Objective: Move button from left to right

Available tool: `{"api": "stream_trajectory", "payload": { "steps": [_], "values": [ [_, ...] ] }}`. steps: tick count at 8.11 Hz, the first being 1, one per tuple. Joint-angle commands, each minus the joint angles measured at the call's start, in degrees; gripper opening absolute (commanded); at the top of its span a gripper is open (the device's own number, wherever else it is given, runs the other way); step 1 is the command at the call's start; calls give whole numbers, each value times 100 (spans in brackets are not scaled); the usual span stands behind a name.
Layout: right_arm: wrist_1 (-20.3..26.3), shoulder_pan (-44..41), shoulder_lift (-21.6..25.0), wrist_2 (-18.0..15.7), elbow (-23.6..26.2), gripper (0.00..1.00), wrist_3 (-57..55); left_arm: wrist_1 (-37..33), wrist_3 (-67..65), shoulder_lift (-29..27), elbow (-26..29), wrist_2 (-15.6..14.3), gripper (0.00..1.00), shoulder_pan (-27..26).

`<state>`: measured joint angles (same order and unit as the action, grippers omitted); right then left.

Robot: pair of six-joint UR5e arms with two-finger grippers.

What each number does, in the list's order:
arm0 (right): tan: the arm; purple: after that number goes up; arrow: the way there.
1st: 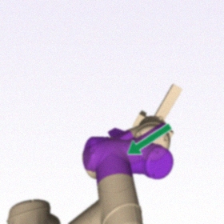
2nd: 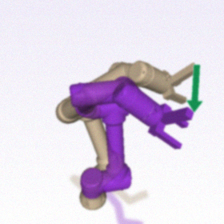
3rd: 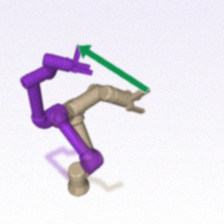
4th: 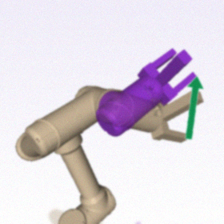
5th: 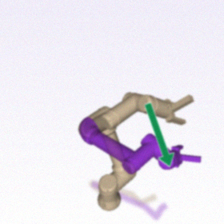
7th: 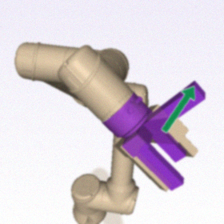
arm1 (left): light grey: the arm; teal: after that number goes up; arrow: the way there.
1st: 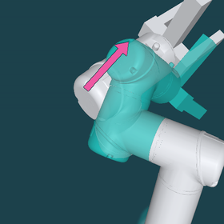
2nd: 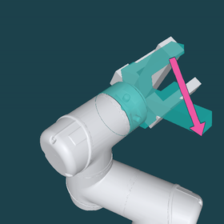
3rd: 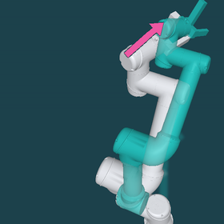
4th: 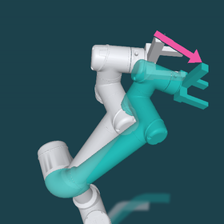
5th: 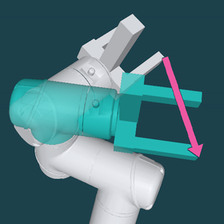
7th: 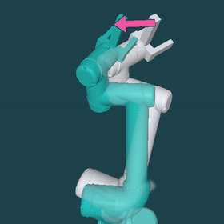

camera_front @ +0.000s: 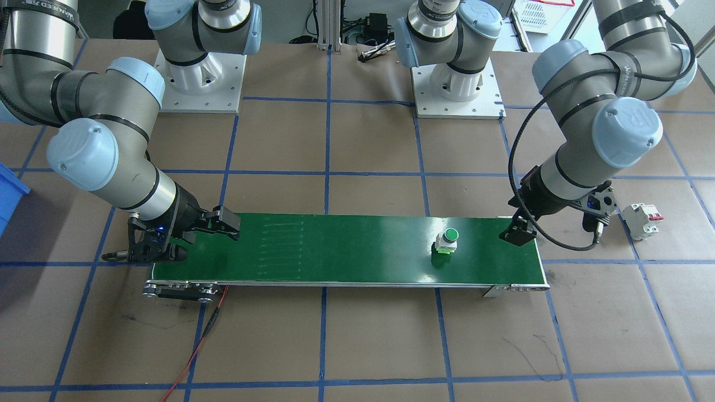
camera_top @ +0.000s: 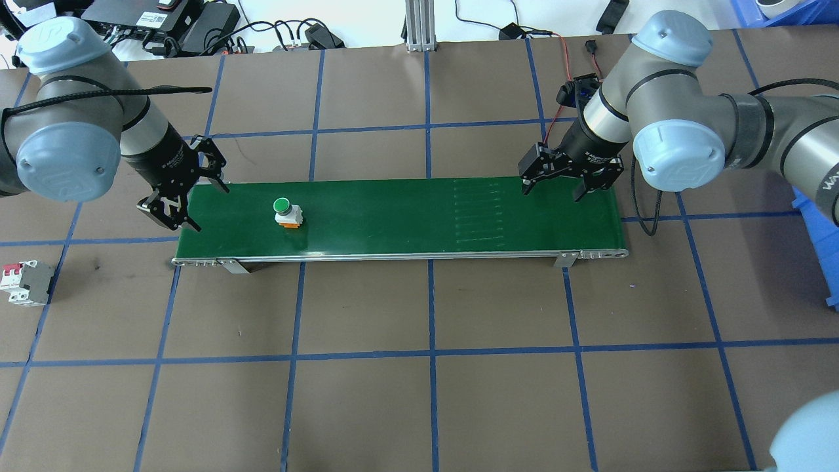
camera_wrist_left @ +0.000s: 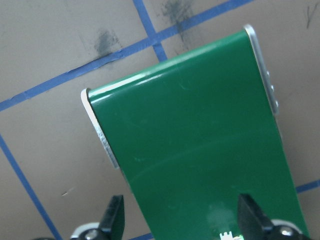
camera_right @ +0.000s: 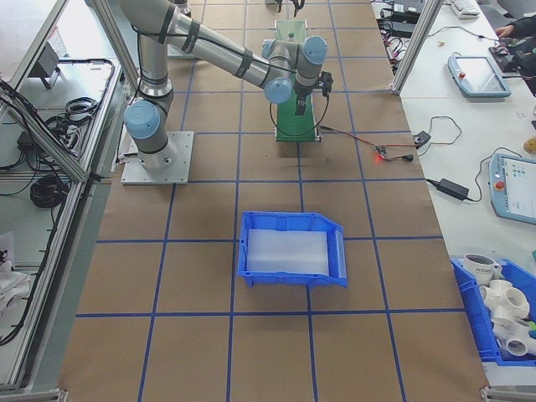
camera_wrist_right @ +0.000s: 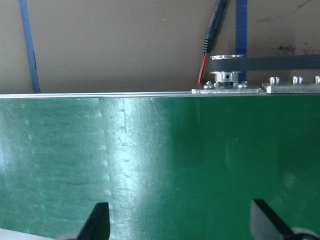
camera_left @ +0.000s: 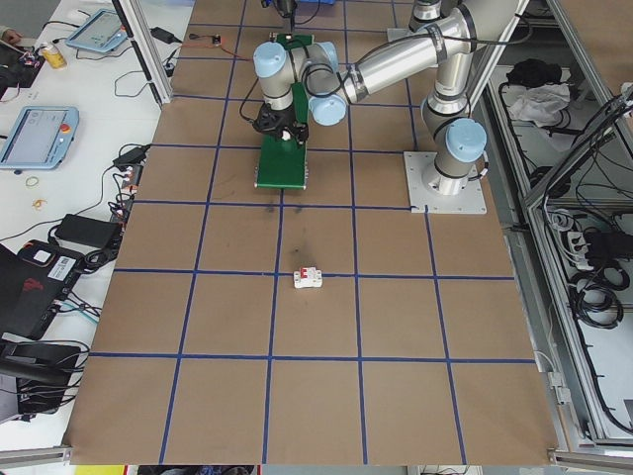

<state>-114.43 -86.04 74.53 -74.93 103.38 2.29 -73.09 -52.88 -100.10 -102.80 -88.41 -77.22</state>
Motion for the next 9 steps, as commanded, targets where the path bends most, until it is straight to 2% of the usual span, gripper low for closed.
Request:
{"api": "stream_trajectory", "payload": {
  "steps": [1, 3, 5, 6, 7, 9],
  "values": [
    [17, 0, 0, -29, -28, 100, 17, -995, 1345, 324, 932, -71, 93, -687],
    [17, 0, 9, -30, -10, 100, -80, -2336, 1952, 272, 2126, -220, 98, -1031],
    [17, 0, 9, -30, -11, 100, -88, -2911, 3025, 376, 2859, -212, 100, -1251],
    [9, 0, 9, -21, -10, 100, -106, -3157, 3734, 542, 2975, -299, 100, -1313],
    [0, 0, 9, -21, -10, 100, -123, -3124, 4507, 596, 2976, -744, 100, -1313],
    [0, -26, 18, -4, -19, 100, -491, -3115, 4672, 597, 2941, -862, 100, -1339]
  ]
}}
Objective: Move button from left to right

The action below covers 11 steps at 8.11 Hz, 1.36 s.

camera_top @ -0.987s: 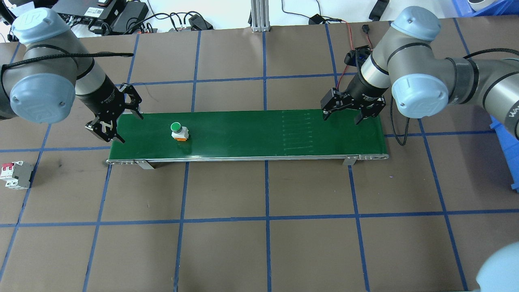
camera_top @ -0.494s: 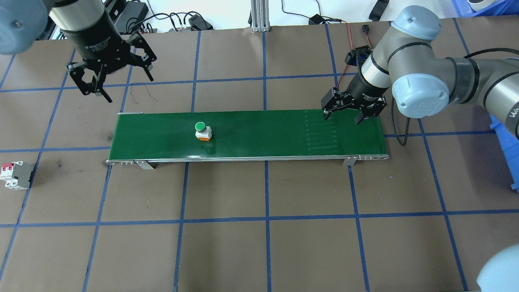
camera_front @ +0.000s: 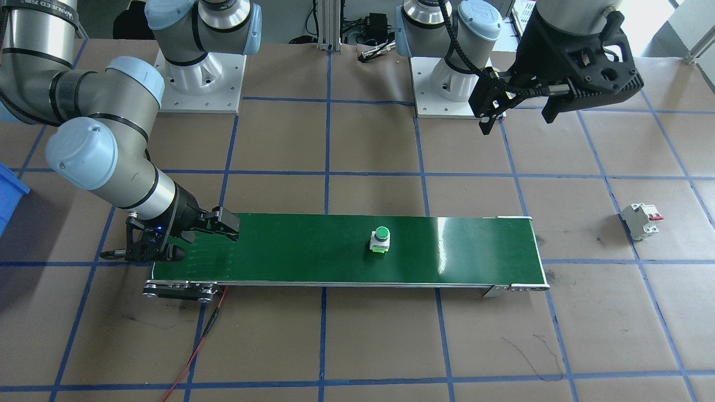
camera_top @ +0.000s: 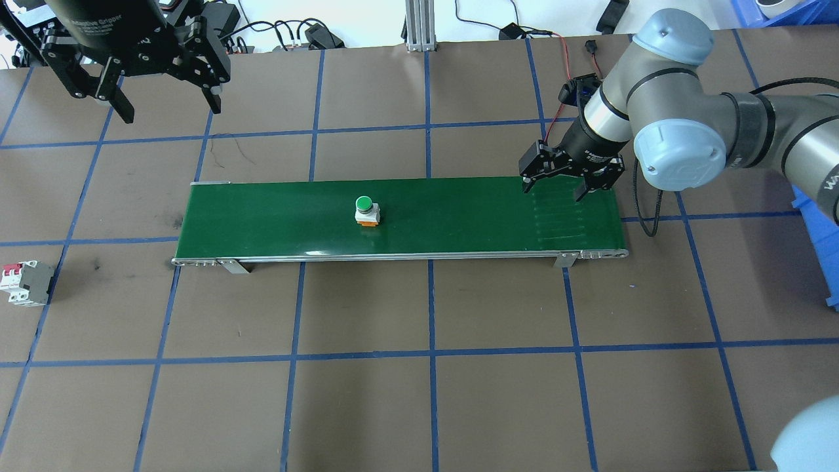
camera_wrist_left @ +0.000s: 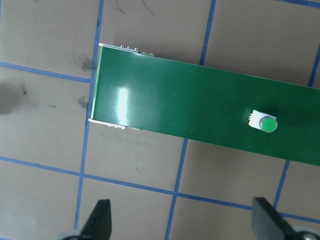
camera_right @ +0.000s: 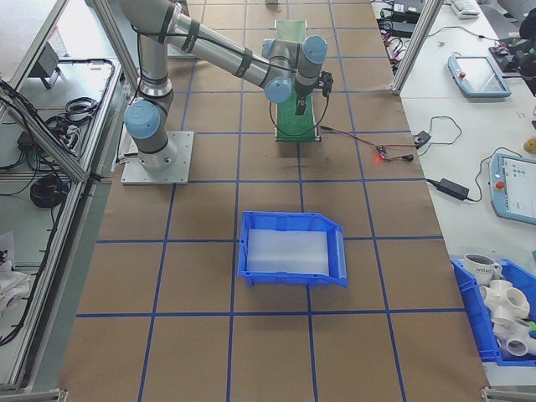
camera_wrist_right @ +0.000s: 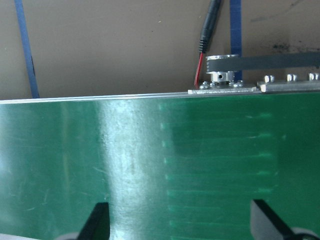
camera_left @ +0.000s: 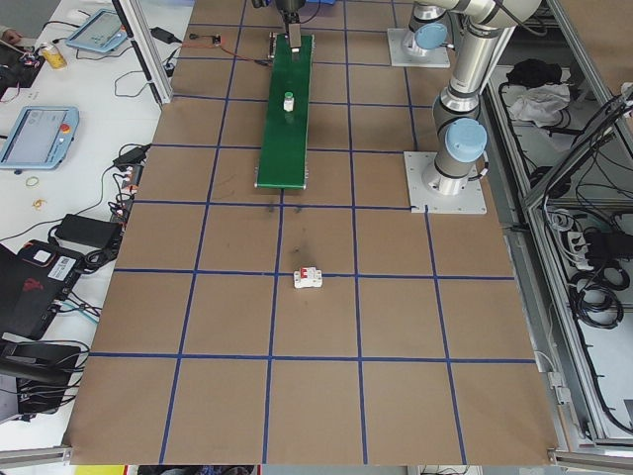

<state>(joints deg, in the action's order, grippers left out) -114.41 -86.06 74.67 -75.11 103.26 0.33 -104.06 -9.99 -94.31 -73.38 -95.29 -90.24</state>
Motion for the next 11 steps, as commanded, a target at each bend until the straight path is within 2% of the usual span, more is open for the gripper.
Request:
{"api": "stream_trajectory", "payload": {
  "steps": [1, 4, 5, 6, 8, 11],
  "values": [
    [6, -43, 12, 14, -34, 100, -349, 261, 393, -52, 34, -78, 100, -46],
    [6, -419, 196, -4, -61, 100, -900, 405, 533, 79, -1, -33, 100, -81],
    [-11, -630, 197, -73, -78, 100, -1190, 405, 542, 71, 16, 158, 100, -90],
    [-220, -936, 197, -213, -78, 99, -1620, 405, 594, 44, -10, 343, 100, -90],
    [-441, -1298, 109, -232, -78, 99, -2185, 413, 595, 18, -19, 353, 100, -90],
    [-530, -1361, -101, -267, -78, 95, -2266, 413, 595, 53, -28, 353, 100, -90]
  ]
}}
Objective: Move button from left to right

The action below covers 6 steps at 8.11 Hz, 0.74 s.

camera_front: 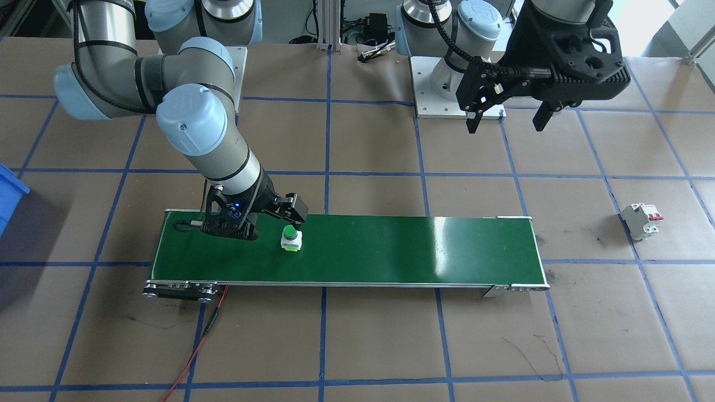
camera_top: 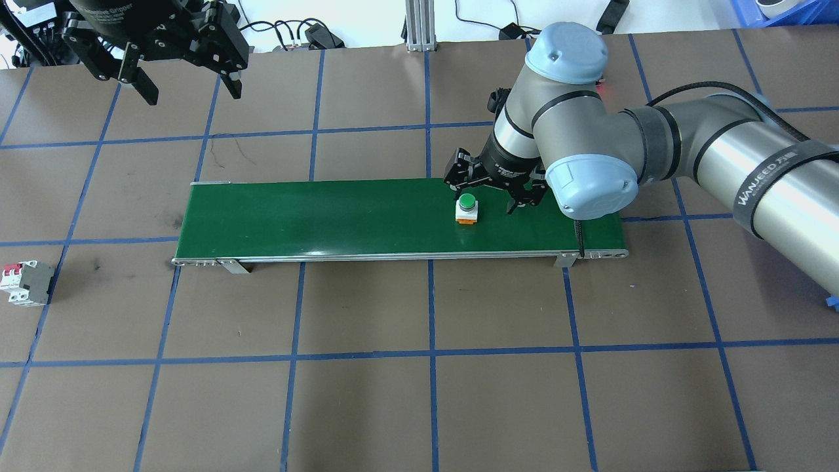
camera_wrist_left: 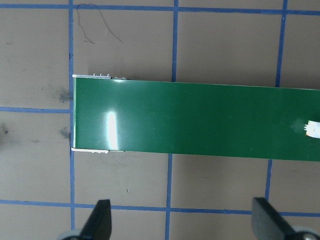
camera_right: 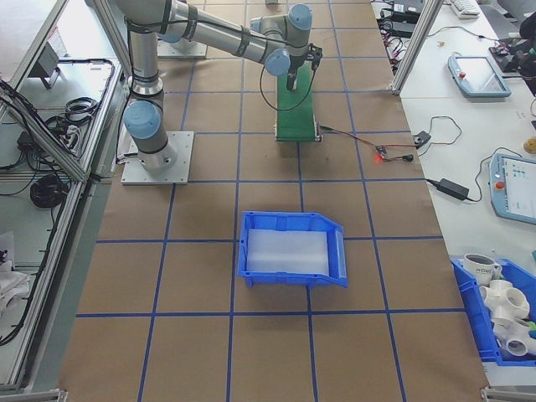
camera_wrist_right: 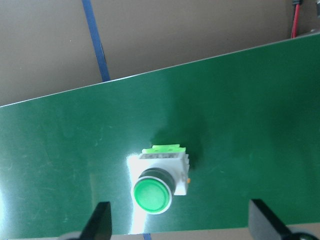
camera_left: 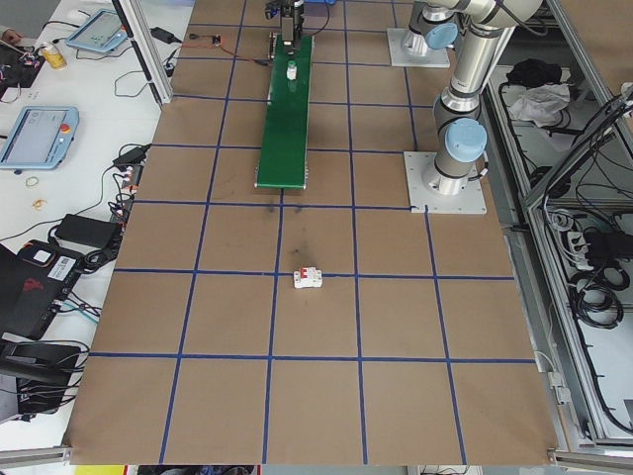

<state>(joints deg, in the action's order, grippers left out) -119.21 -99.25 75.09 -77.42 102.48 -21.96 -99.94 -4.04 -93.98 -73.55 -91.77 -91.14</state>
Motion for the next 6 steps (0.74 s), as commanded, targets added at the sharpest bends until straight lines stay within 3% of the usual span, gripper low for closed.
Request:
{"api": "stream_trajectory", "payload": {
  "steps": [1, 2, 3, 4, 5, 6],
  "values": [
    [-259, -42, -274, -419, 0, 95, 42, 1, 0, 20, -10, 10, 100, 0],
    [-278, -33, -424, -1075, 0, 93, 460, 1, 0, 29, -10, 1, 100, 0],
    [-261, -24, -469, -1317, 17, 87, 586, 1, 0, 29, -19, 10, 100, 0],
    [-226, 2, -469, -1345, 17, 65, 631, 1, 0, 29, -27, 10, 100, 0],
    [-104, 63, -460, -1363, 17, 25, 684, 1, 0, 38, -27, 10, 100, 0],
    [54, 203, -391, -1363, 9, 0, 893, 1, 0, 38, -27, 10, 100, 0]
  ]
}}
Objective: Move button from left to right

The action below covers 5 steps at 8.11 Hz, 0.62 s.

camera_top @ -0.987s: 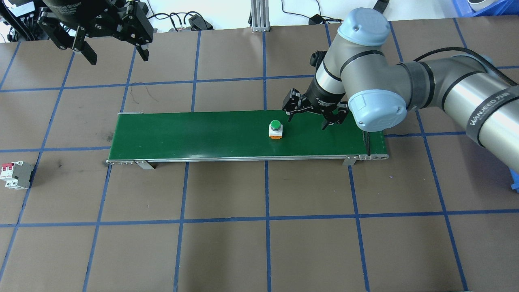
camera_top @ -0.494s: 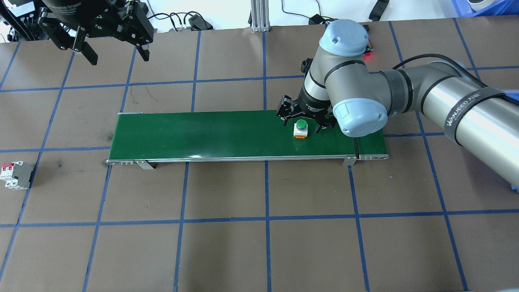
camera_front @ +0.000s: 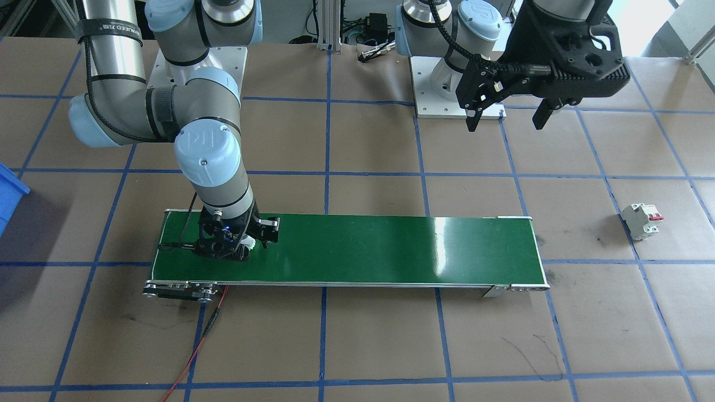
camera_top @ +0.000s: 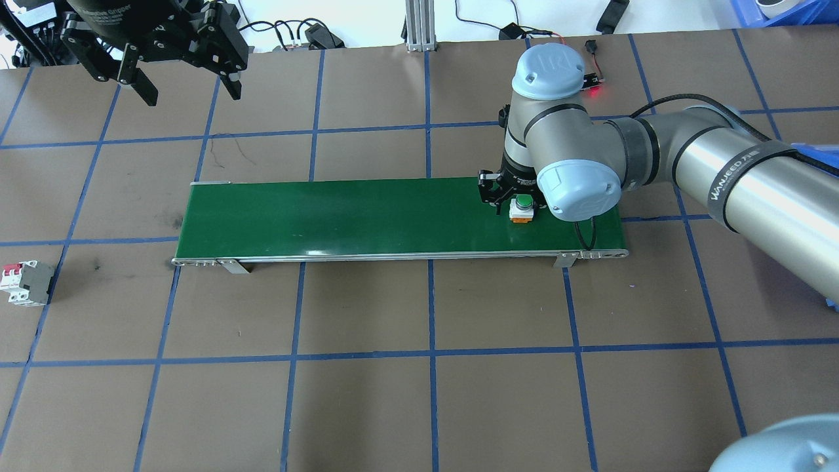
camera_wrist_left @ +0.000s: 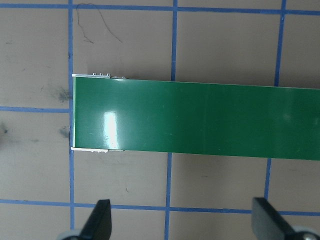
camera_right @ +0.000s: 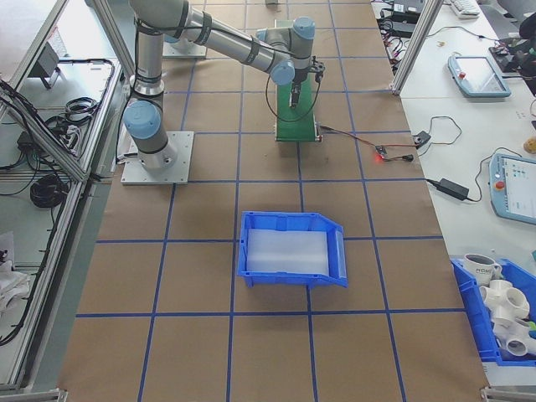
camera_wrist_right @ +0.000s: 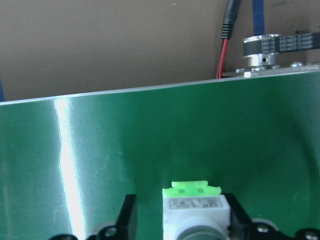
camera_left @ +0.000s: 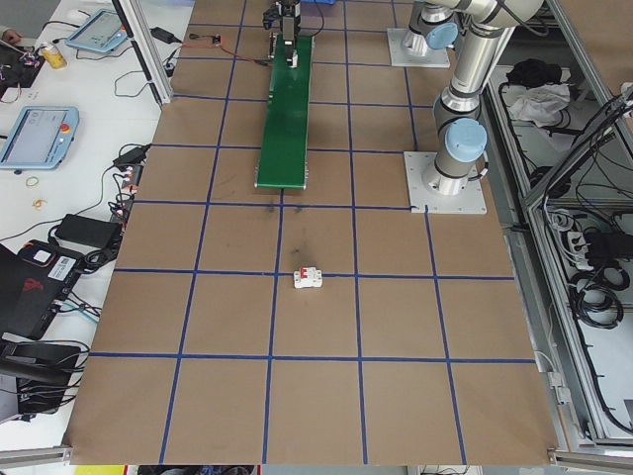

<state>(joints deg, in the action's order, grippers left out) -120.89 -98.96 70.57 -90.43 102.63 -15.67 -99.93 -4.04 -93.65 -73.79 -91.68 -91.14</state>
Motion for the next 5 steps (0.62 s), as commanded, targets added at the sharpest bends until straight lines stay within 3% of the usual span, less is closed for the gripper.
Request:
{"api": "stream_trajectory", "payload": {
  "steps": [1, 3, 5],
  "values": [
    [284, 410, 105, -62, -6, 0, 449, 0, 0, 5, -4, -8, 100, 0],
    [652, 1015, 473, -228, -85, 0, 1699, -9, 0, 5, -12, -8, 100, 0],
    [1809, 2077, 920, -360, -462, 0, 3770, -9, 0, 13, -12, -8, 100, 0]
  ]
}}
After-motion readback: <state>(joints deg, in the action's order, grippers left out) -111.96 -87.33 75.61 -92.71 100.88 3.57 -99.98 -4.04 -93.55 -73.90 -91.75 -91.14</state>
